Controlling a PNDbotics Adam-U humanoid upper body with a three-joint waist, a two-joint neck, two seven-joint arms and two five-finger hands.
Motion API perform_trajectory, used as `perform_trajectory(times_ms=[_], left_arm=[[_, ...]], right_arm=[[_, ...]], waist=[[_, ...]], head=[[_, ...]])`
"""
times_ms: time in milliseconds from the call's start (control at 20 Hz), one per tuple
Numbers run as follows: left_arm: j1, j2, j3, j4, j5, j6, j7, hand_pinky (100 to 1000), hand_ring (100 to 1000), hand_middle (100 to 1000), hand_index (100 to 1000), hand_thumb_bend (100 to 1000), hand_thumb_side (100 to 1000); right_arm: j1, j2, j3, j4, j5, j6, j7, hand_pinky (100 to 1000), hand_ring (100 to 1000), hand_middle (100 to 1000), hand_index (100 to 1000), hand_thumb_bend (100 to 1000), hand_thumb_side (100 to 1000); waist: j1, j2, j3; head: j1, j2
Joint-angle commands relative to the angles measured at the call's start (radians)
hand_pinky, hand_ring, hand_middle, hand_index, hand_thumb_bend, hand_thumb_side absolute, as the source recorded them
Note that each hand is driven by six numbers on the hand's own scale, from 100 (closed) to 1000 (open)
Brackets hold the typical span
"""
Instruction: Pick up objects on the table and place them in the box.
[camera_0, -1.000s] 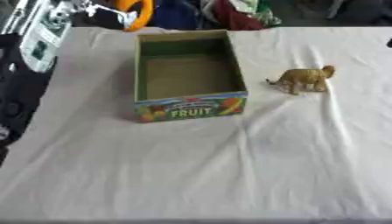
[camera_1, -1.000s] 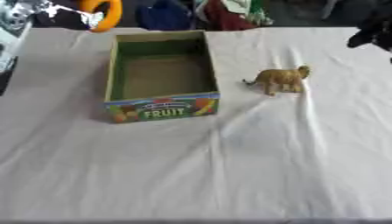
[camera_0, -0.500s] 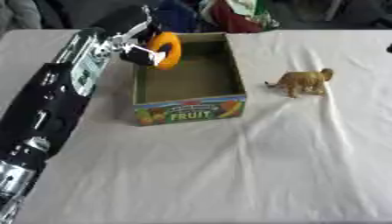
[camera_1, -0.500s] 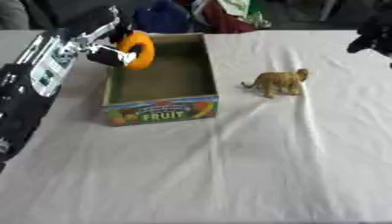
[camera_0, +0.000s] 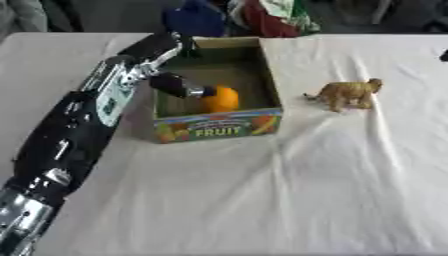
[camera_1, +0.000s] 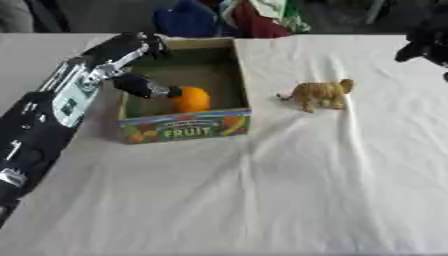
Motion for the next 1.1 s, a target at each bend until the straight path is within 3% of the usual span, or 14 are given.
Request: perform_trajectory(times_ms=[50, 150, 300, 400, 450, 500, 550, 650, 850, 1100], left_arm=[[0.008, 0.064, 0.003, -0.124, 0.11, 0.036, -0.004, 756, 760, 751, 816, 927, 871], [0.031, 0.092, 0.013, -0.196, 0.18, 0.062, -0.006, 755, 762, 758, 821, 980, 901], [0.069, 0.13, 0.041, -0.307, 0.284, 0.106, 0.008, 750, 761, 761, 822, 985, 914], [0.101, 0.151, 0.068, -0.38, 0.365, 0.135, 0.042, 732, 737, 735, 809, 923, 870], [0.12, 0.16, 0.082, -0.416, 0.414, 0.147, 0.067, 719, 717, 710, 799, 821, 860], [0.14, 0.168, 0.095, -0.448, 0.463, 0.158, 0.091, 712, 705, 696, 792, 778, 862], [0.161, 0.174, 0.107, -0.476, 0.509, 0.169, 0.114, 702, 691, 682, 780, 734, 857], [0.208, 0.181, 0.137, -0.533, 0.583, 0.191, 0.159, 690, 677, 666, 774, 680, 831], [0.31, 0.172, 0.186, -0.613, 0.7, 0.228, 0.254, 674, 660, 645, 770, 634, 810], [0.413, 0.151, 0.223, -0.677, 0.758, 0.246, 0.312, 669, 656, 640, 762, 603, 811]], right_arm=[[-0.028, -0.069, -0.008, 0.02, 0.023, -0.016, 0.005, 635, 620, 638, 755, 100, 638], [-0.042, -0.101, -0.003, 0.039, 0.034, -0.031, 0.01, 640, 628, 648, 760, 100, 603], [-0.067, -0.15, 0.011, 0.071, 0.053, -0.06, 0.026, 652, 651, 675, 773, 100, 558], [-0.088, -0.181, 0.026, 0.095, 0.07, -0.081, 0.043, 661, 672, 695, 780, 100, 528], [-0.099, -0.198, 0.033, 0.108, 0.08, -0.094, 0.052, 665, 679, 698, 781, 100, 495], [-0.109, -0.212, 0.041, 0.121, 0.093, -0.108, 0.061, 666, 680, 701, 782, 100, 481], [-0.119, -0.226, 0.049, 0.137, 0.104, -0.119, 0.071, 669, 685, 706, 779, 100, 402], [-0.145, -0.255, 0.067, 0.175, 0.134, -0.148, 0.095, 682, 701, 724, 780, 100, 345], [-0.202, -0.289, 0.11, 0.254, 0.218, -0.216, 0.159, 713, 745, 765, 796, 271, 329], [-0.277, -0.272, 0.147, 0.37, 0.351, -0.28, 0.225, 729, 772, 787, 812, 409, 328]], waist=[[-0.001, -0.014, 0.006], [-0.002, -0.015, 0.013], [-0.003, -0.016, 0.024], [-0.004, -0.016, 0.031], [-0.005, -0.015, 0.035], [-0.005, -0.015, 0.038], [-0.006, -0.015, 0.043], [-0.007, -0.016, 0.053], [-0.013, -0.018, 0.072], [-0.017, -0.021, 0.09]], head=[[-0.012, -0.012], [-0.019, -0.012], [-0.033, -0.008], [-0.041, -0.008], [-0.046, -0.008], [-0.05, -0.008], [-0.056, -0.006], [-0.063, -0.003], [-0.078, 0.002], [-0.087, 0.009]])
